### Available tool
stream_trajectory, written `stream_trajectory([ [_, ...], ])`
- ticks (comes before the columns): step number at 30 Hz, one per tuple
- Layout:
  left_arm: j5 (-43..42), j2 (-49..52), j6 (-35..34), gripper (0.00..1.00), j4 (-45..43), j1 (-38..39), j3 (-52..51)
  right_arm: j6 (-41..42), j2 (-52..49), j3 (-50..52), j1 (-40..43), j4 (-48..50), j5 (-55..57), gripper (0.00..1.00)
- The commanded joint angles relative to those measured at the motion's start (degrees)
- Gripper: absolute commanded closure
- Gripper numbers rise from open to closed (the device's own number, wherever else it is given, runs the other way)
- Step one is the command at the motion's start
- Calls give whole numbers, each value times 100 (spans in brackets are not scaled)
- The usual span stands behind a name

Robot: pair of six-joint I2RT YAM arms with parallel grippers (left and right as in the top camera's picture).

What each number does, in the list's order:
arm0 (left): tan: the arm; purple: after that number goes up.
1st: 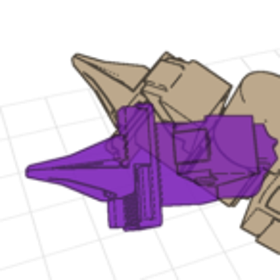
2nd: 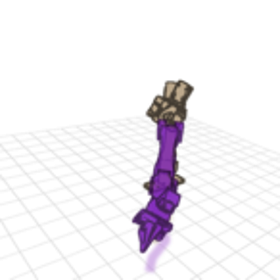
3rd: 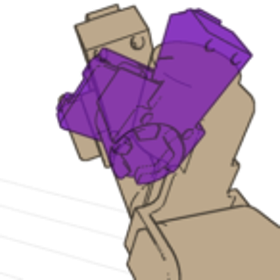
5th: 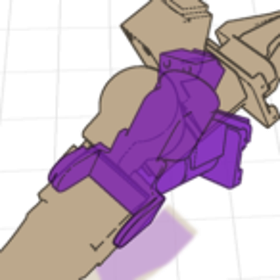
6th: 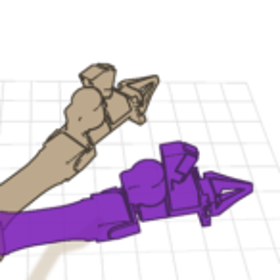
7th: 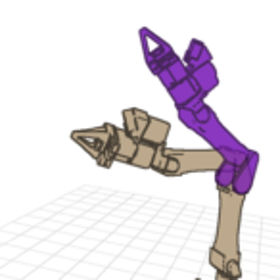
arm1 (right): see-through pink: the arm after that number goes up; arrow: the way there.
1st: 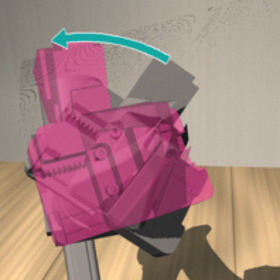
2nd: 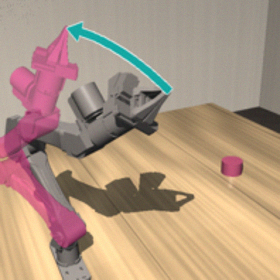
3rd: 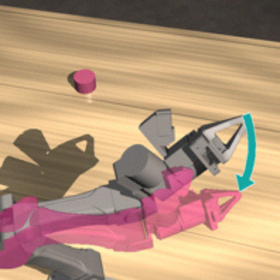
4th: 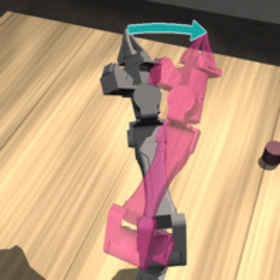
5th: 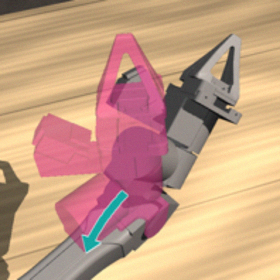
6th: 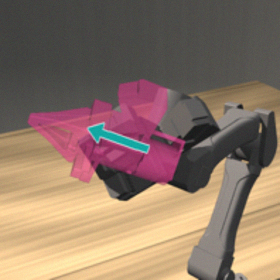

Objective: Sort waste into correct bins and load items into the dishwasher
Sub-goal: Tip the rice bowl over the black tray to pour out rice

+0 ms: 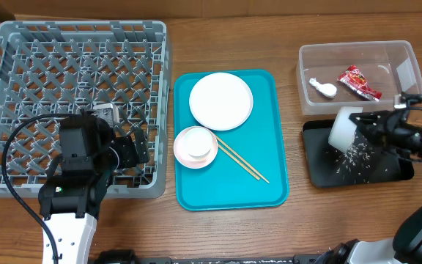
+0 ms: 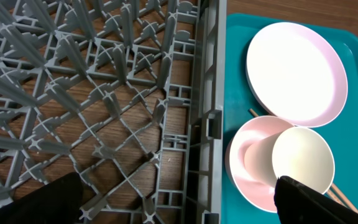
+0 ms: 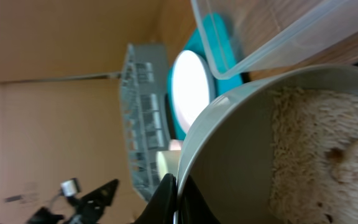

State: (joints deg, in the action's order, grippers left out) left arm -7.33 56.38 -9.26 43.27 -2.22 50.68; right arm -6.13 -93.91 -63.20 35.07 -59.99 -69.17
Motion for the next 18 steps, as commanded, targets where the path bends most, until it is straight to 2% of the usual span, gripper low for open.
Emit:
stream_trajectory([
  [1, -63, 20, -17, 0, -22, 33, 162, -164, 116, 192, 269, 129, -1067, 96],
  [9, -63, 20, -17, 0, -22, 33, 162, -146, 116, 391, 975, 326, -1493, 96],
  [14, -63, 20, -17, 0, -22, 33, 162, 295, 116, 391, 1552, 289, -1517, 96],
  [18, -63, 20, -17, 0, -22, 33, 162, 339, 116, 391, 1797, 284, -1602, 96],
])
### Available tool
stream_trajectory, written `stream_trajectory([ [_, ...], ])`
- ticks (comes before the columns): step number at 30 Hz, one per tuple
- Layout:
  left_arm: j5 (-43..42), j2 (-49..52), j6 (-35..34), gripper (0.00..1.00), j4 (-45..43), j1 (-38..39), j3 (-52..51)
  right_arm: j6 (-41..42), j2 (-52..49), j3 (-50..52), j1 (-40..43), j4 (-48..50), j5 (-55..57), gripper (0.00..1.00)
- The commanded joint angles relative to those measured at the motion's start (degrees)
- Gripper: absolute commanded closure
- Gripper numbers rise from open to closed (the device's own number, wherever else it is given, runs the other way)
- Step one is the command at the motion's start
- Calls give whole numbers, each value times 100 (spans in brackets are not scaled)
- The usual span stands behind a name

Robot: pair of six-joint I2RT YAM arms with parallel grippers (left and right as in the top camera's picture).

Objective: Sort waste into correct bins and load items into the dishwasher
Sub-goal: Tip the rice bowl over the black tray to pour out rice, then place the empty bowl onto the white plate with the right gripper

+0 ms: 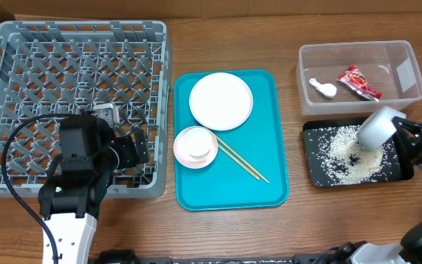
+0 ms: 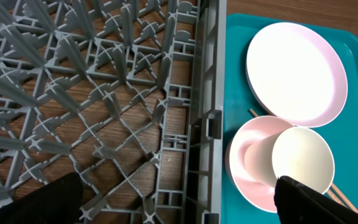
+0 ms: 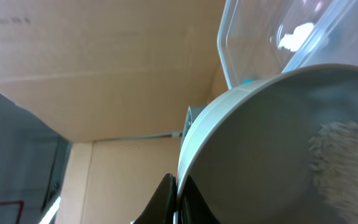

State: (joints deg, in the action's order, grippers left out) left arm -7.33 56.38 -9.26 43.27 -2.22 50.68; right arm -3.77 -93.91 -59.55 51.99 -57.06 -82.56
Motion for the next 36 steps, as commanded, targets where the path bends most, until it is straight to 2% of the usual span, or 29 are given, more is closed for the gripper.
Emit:
stream_trajectory([
  [1, -63, 20, -17, 0, -22, 33, 162, 101, 116, 26, 114, -9, -260, 97],
  [6, -63, 20, -17, 0, -22, 33, 162, 98, 116, 26, -20, -9, -378, 96],
  [8, -63, 20, -17, 0, -24, 33, 162, 98, 116, 26, -164, -37, -745, 96],
  [14, -63, 20, -17, 0, -24, 33, 162, 404, 116, 26, -372, -116, -726, 96],
  [17, -63, 20, -17, 0, -26, 33, 162, 378, 116, 26, -380, -111, -26, 96],
  [20, -63, 20, -17, 0, -26, 33, 162, -101, 116, 26, -483, -122, -2, 96],
  [23, -63, 20, -17, 0, -24, 33, 162, -103, 116, 24, -649, -114, 11, 96],
  [27, -63, 20, -17, 0, -26, 33, 162, -120, 133, -9, -1021, -214, 984, 96],
  [30, -63, 20, -17, 0, -24, 33, 162, -874, 179, -382, -1537, -925, 2006, 96],
  [32, -63, 20, -17, 0, -26, 33, 162, -1340, 184, -739, -1843, -1346, 2118, 96],
  [36, -63, 20, -17, 0, -26, 33, 160, -1491, 192, -1432, -2586, -1727, 2846, 96],
])
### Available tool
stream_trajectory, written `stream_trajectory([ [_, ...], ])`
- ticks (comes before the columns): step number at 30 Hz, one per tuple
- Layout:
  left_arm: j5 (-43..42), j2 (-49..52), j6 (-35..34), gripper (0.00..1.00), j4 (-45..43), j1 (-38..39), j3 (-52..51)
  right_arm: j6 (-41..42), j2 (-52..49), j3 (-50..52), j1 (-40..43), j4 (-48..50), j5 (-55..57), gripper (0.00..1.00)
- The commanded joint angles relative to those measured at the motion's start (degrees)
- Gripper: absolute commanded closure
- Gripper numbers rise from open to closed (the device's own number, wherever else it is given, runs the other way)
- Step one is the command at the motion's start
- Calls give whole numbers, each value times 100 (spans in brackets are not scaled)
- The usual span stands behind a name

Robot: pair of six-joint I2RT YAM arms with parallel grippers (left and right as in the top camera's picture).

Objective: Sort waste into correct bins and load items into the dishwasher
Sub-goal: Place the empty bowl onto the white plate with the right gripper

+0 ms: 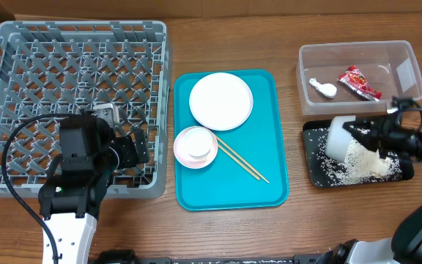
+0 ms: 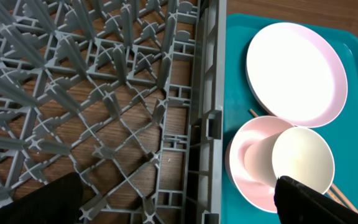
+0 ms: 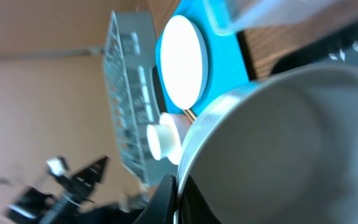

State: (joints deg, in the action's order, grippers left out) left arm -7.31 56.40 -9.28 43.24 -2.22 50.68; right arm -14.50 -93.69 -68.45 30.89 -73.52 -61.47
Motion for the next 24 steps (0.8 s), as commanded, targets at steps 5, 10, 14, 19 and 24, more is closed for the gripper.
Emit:
stream_trajectory([
  [5, -66, 17, -15, 0, -24, 33, 162, -374, 164, -695, -1683, -22, 1622, 96],
  [10, -66, 17, -15, 0, -24, 33, 162, 743, 151, -691, -3370, 678, 3405, 96],
  [14, -66, 17, -15, 0, -24, 33, 162, 1335, 87, -691, -4317, 1773, 4216, 96],
  [19, -68, 17, -15, 0, -22, 33, 162, 1342, -15, -691, -5099, 3539, 4695, 96],
  [24, -68, 17, -15, 0, -20, 33, 162, 1283, -212, -691, -5525, 4614, 4793, 96],
])
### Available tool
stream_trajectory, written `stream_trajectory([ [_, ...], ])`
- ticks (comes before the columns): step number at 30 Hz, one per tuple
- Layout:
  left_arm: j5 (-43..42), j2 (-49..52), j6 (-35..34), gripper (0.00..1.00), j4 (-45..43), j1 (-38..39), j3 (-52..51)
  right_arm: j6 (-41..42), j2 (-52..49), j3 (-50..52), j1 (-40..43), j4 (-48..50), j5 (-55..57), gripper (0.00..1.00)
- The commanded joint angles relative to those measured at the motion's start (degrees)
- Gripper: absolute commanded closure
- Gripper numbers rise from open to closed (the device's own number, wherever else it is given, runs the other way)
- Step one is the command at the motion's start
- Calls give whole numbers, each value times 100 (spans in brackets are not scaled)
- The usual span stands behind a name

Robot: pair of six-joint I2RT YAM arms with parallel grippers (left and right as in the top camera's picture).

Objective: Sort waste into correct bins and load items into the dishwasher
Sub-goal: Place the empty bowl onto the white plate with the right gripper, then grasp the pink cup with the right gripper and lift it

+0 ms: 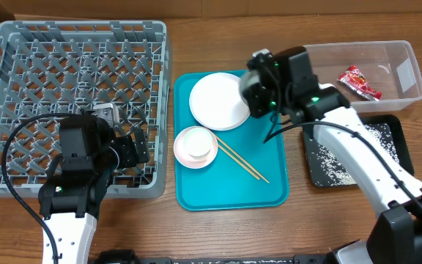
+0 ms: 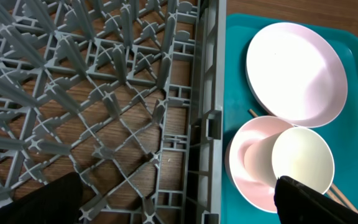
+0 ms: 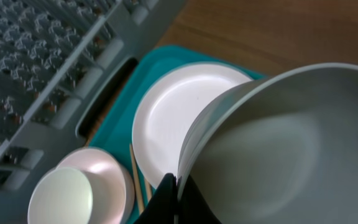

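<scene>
My right gripper is shut on the rim of an empty grey-white bowl, which hangs tilted over the right edge of the white plate on the teal tray. Also on the tray are a pink bowl with a pale cup in it, and a pair of chopsticks. The grey dish rack stands at the left. My left gripper hovers open over the rack's near right corner, with nothing between its fingers.
At the back right, a clear bin holds a red wrapper. In front of it a black tray holds spilled rice. My right arm crosses over the bin's left end.
My right gripper has moved left with the bowl, from over the black tray to above the white plate on the teal tray. The left arm has not moved.
My right gripper held the bowl tipped over the black tray, rice inside and falling. Then more rice lay on the tray. Then the bowl looked empty over a rice heap. Now it hangs over the teal tray. The left arm stayed still throughout.
</scene>
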State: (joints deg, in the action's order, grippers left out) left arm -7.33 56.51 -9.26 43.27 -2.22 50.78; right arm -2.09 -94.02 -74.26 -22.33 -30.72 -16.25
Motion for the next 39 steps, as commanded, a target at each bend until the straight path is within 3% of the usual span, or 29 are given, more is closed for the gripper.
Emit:
stream_trajectory([
  [1, -66, 7, -17, 0, -22, 33, 151, 44, -262, -109, -262, 457, 271, 96],
  [10, -63, 7, -17, 0, -24, 33, 151, 44, -1285, -109, -688, 831, 210, 96],
  [12, -63, 7, -17, 0, -24, 33, 151, 68, -1344, -109, -697, 848, 205, 77],
  [15, -63, 7, -17, 0, -22, 33, 151, 70, -1338, -122, -697, 767, 205, 65],
  [17, -63, 7, -17, 0, -22, 33, 151, 219, -1305, -190, -691, 579, 205, 62],
  [18, -63, 7, -17, 0, -22, 33, 151, 365, -1241, -330, -684, 260, 208, 55],
  [19, -63, 7, -17, 0, -22, 33, 151, 391, -1167, -511, -669, -120, 205, 41],
  [20, -61, 7, -17, 0, -24, 33, 151, 391, -1108, -660, -660, -409, 205, 33],
  [21, -63, 7, -17, 0, -24, 33, 151, 396, -1036, -876, -654, -785, 205, 16],
  [23, -61, 7, -17, 0, -33, 33, 151, 509, -918, -1292, -649, -1416, 168, 5],
  [31, -63, 7, -17, 0, -44, 33, 151, 564, -726, -1517, -688, -2238, -1123, 1],
  [39, -68, 7, -17, 0, -42, 33, 151, 1259, -879, -1078, -957, -2118, -520, 28],
])
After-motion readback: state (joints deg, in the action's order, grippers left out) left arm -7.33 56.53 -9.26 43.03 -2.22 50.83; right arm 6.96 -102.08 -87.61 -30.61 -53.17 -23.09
